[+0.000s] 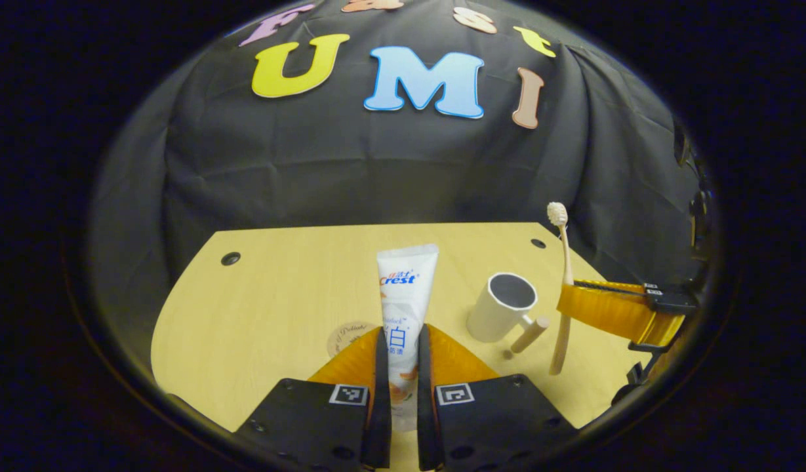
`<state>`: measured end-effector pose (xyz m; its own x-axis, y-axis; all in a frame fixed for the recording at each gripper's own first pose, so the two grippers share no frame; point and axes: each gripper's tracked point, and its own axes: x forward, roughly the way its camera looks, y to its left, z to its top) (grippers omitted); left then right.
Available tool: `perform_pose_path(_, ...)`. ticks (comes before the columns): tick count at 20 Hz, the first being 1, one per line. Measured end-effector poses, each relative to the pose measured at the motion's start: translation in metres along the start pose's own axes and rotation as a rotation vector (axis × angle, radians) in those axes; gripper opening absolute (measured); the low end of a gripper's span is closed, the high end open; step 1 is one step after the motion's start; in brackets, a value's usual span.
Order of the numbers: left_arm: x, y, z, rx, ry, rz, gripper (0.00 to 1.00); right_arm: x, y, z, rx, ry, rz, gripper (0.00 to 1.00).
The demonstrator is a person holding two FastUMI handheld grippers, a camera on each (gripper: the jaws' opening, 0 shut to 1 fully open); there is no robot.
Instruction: Put the toothbrush and toothpaste on the desktop into the cup, then pick up the cup and place it on the coaster on the desktop.
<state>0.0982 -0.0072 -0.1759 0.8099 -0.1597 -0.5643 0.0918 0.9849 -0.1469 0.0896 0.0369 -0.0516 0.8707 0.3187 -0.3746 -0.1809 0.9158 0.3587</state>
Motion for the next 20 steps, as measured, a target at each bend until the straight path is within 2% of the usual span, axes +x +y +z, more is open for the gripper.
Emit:
perform_pose_path(8, 0.014, -0.006, 0.048, -0.016, -0.159, -0.026, 0.24, 0.029, -0.017, 0.056, 0.007, -0.205, -0.052, 0.02)
perform_pose_path(9, 0.013, -0.008, 0.051, -0.016, -0.174, -0.032, 0.23, 0.032, -0.021, 0.060, 0.003, -0.223, -0.061, 0.06)
perform_pose_path(10, 0.015, -0.009, 0.052, -0.011, -0.184, -0.030, 0.23, 0.036, -0.024, 0.063, 0.000, -0.233, -0.070, 0.03)
perform_pose_path(12, 0.019, -0.006, 0.057, -0.019, -0.207, -0.034, 0.24, 0.042, -0.032, 0.066, -0.006, -0.254, -0.097, 0.02)
perform_pose_path(16, 0.018, -0.004, 0.064, -0.032, -0.243, -0.041, 0.23, 0.065, -0.049, 0.064, -0.046, -0.266, -0.133, 0.02)
perform_pose_path(20, 0.016, 0.002, 0.066, -0.008, -0.248, -0.034, 0.23, 0.092, -0.059, 0.037, -0.067, -0.184, -0.149, 0.02)
